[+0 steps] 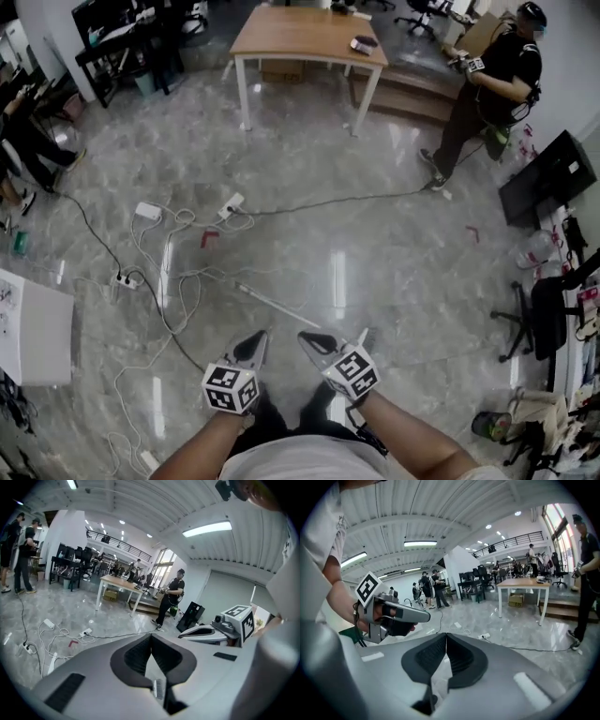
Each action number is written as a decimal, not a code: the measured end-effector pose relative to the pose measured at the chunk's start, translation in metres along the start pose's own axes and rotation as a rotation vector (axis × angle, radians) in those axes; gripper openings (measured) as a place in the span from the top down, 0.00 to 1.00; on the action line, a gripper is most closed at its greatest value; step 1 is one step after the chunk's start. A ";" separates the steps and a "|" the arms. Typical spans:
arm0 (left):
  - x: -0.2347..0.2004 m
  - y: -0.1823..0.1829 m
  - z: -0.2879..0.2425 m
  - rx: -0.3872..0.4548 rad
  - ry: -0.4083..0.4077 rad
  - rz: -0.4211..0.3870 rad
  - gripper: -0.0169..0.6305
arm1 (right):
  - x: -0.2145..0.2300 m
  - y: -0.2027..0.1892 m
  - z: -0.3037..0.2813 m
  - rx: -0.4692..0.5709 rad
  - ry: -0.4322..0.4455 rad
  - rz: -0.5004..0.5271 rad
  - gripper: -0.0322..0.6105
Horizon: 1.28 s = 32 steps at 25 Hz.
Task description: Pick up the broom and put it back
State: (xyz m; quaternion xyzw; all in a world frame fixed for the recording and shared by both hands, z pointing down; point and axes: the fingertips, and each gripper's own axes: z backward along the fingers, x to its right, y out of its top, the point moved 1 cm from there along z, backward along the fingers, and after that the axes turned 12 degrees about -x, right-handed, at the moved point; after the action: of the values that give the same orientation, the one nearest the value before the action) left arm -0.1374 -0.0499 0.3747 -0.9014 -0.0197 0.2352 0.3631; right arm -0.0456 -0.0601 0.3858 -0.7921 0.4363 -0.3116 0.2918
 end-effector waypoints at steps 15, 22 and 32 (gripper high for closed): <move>0.151 0.148 0.052 0.166 -0.081 -0.237 0.96 | 0.010 0.136 0.182 0.301 -0.132 -0.054 0.95; 0.163 0.152 0.059 0.183 -0.072 -0.252 0.96 | 0.008 0.143 0.193 0.331 -0.132 -0.058 0.95; 0.160 0.158 0.060 0.198 -0.064 -0.245 0.96 | 0.015 0.153 0.196 0.346 -0.127 -0.065 0.95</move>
State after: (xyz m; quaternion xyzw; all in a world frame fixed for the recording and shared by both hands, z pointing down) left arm -0.0435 -0.0940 0.1668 -0.8441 -0.1179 0.2184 0.4753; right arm 0.0295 -0.1041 0.1526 -0.7618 0.3308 -0.3409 0.4404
